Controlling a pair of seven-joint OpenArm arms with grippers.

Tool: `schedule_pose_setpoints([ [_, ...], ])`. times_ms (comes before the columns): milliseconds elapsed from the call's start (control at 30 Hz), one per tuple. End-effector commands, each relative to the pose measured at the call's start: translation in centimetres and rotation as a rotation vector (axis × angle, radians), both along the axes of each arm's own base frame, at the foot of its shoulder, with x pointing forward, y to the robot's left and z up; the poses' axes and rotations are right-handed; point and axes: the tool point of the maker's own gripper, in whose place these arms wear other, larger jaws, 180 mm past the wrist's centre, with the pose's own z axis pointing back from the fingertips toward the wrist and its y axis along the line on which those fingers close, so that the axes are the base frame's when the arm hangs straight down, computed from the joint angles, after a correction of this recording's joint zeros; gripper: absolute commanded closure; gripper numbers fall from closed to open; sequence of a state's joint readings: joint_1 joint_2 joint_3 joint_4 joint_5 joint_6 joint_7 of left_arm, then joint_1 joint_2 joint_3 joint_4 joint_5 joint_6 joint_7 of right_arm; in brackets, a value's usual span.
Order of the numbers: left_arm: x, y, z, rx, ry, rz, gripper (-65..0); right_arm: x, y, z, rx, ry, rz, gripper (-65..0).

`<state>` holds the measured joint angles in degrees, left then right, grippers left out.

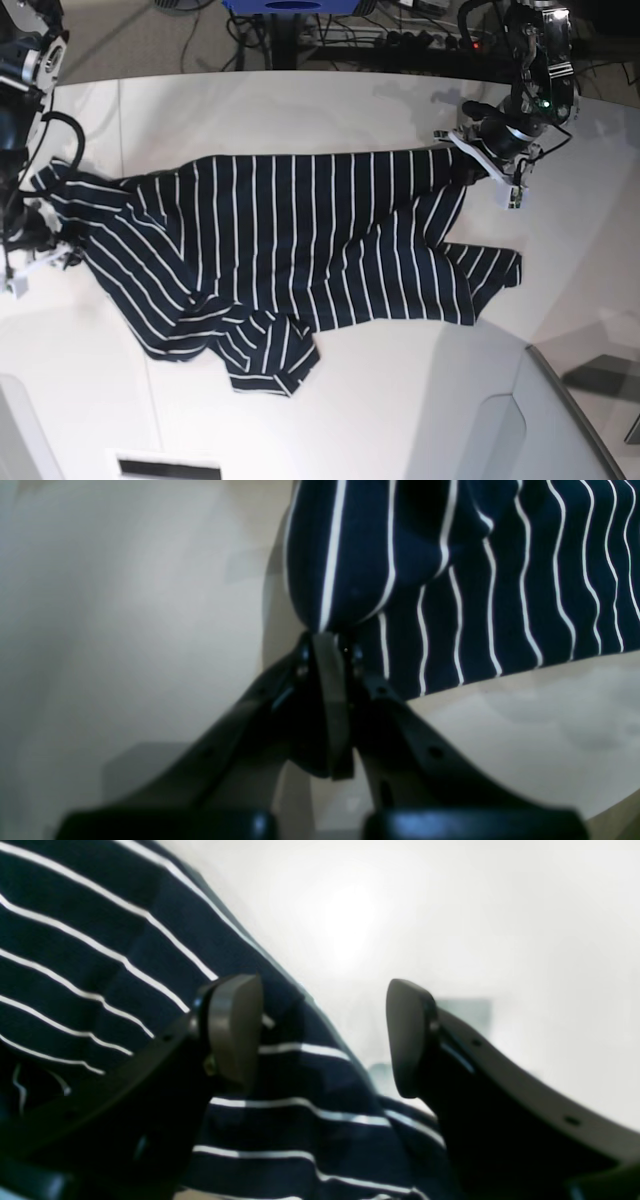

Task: Layout the t-shirt on the table in an organized manner, then fold the t-shirt properly
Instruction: 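Grasp the shirt edges with the left and right grippers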

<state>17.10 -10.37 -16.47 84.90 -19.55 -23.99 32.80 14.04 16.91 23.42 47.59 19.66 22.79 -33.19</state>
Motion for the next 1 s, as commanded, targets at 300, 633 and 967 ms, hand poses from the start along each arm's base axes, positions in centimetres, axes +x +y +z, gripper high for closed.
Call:
schedule_pose_setpoints([
  [300,0.7,0.4,0.8,0.002,-0.034,0.003,0.0,1.0,0.2,-0.7,0.048,-0.031,-0.044,-35.7],
  [633,0.3,0.6,-0.2,-0.003,-0.005,0.014,0.0,0.9,0.2,-0.7,0.048,-0.024,-0.042,-0.9],
  [967,1.5,1.5,1.8,0.038,-0.059,-0.011,0.0,1.8,-0.4,7.0,-0.116,-0.072,0.100,-0.6],
])
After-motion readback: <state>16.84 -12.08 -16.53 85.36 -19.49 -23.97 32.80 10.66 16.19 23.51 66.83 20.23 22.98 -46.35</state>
